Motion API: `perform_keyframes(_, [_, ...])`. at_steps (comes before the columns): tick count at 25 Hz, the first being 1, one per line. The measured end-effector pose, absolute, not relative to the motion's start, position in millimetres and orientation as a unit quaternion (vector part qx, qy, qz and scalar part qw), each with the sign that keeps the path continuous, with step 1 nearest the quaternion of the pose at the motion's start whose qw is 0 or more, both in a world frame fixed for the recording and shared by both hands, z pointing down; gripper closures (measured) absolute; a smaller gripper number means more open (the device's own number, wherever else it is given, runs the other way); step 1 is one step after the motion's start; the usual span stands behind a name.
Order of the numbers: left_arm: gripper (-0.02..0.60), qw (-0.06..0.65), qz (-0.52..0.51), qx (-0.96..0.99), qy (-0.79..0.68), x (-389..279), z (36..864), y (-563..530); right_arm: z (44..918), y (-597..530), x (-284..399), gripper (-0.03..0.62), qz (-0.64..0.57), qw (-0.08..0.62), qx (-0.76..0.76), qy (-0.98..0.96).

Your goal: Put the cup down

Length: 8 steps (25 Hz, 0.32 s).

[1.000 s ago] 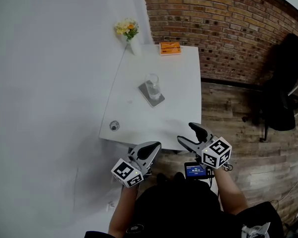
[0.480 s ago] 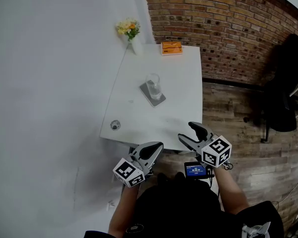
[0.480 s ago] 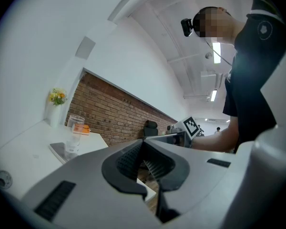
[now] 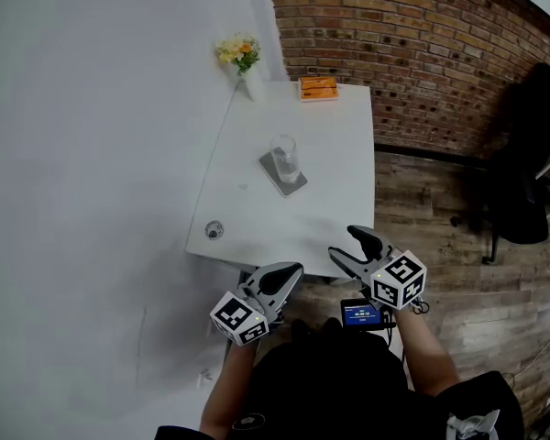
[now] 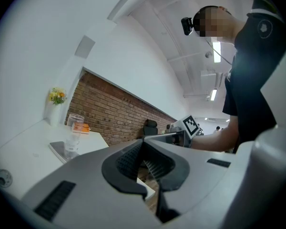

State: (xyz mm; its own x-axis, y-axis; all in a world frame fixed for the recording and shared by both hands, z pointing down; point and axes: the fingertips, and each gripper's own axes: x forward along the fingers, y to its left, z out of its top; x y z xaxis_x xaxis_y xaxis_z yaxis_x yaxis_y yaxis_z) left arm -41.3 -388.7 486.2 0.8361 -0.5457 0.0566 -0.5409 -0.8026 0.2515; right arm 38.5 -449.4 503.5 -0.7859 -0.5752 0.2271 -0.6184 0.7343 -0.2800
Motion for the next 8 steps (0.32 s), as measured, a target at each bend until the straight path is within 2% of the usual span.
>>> perform_keyframes(8, [0.572,0.133,-0.007,0.948,-0.288,-43.6,490.3,-386.8,507.2,-447.4,39.3,0.306,0.171,0.066,0.326,-0.927])
